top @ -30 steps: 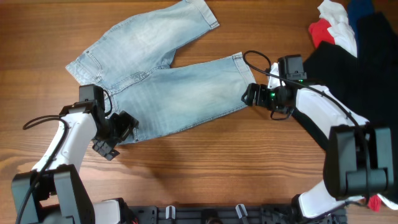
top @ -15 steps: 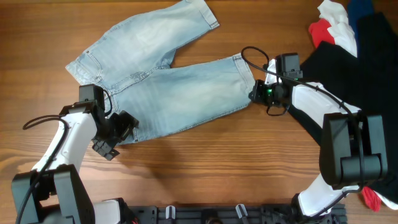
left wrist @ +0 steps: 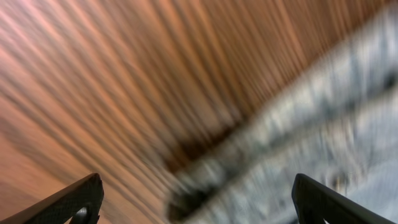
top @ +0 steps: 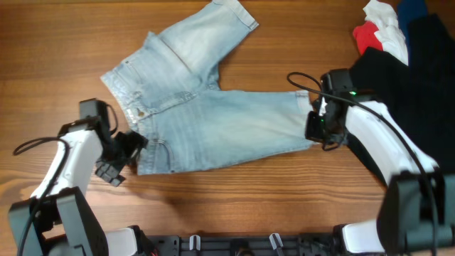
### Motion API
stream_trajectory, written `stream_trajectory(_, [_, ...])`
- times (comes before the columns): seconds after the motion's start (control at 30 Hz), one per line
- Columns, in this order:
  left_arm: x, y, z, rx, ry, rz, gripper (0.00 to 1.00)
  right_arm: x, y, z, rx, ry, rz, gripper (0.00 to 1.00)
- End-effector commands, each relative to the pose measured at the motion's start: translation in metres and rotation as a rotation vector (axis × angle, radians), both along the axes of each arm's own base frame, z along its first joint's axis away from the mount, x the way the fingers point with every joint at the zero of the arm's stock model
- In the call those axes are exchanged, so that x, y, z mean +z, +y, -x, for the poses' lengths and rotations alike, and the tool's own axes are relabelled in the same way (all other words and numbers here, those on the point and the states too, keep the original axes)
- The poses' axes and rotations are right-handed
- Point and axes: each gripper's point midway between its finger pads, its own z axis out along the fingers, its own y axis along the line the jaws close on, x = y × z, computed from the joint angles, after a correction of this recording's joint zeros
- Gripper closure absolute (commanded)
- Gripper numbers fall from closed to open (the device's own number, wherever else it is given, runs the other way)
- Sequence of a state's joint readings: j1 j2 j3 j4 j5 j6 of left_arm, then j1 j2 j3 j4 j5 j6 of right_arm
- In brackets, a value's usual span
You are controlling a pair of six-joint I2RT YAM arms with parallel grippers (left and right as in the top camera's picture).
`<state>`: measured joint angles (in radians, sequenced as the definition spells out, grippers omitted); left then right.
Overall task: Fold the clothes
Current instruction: 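Grasp the right leg hem with the right gripper and pull it right to flatten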
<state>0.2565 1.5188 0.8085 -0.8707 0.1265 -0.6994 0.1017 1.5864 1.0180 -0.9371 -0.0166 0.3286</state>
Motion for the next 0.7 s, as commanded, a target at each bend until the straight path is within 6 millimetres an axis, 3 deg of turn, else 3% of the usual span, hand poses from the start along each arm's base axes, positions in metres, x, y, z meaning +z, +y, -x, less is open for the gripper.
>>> stream_trajectory(0.0, [-0.003, 0.019, 0.008, 0.046, 0.012, -0.005, 0.04, 0.026, -0.019, 0.007, -0.023, -0.057, 0.092, 0.96])
stream_trajectory(0.1, [-0.001, 0.017, 0.008, 0.047, 0.000, 0.043, 0.04, 0.032, -0.019, 0.011, -0.024, -0.059, 0.092, 0.92])
stream_trajectory(0.23, [0.002, 0.003, 0.006, -0.006, -0.025, 0.120, 0.04, 0.032, -0.019, 0.009, -0.027, -0.068, 0.090, 0.65])
stream_trajectory(0.27, [0.003, -0.002, 0.005, -0.028, -0.035, 0.144, 0.03, 0.032, -0.019, 0.009, -0.027, -0.071, 0.090, 0.54])
stream_trajectory(0.3, [0.004, -0.006, 0.004, -0.042, -0.043, 0.165, 0.03, 0.033, -0.019, 0.008, -0.027, -0.073, 0.090, 0.36])
stream_trajectory(0.33, [0.005, -0.011, 0.003, -0.064, -0.053, 0.187, 0.03, 0.033, -0.019, 0.008, -0.027, -0.075, 0.090, 0.32])
stream_trajectory(0.67, [0.018, -0.047, 0.001, -0.194, -0.123, 0.365, 0.00, 0.034, -0.018, 0.001, -0.027, -0.102, 0.087, 0.32])
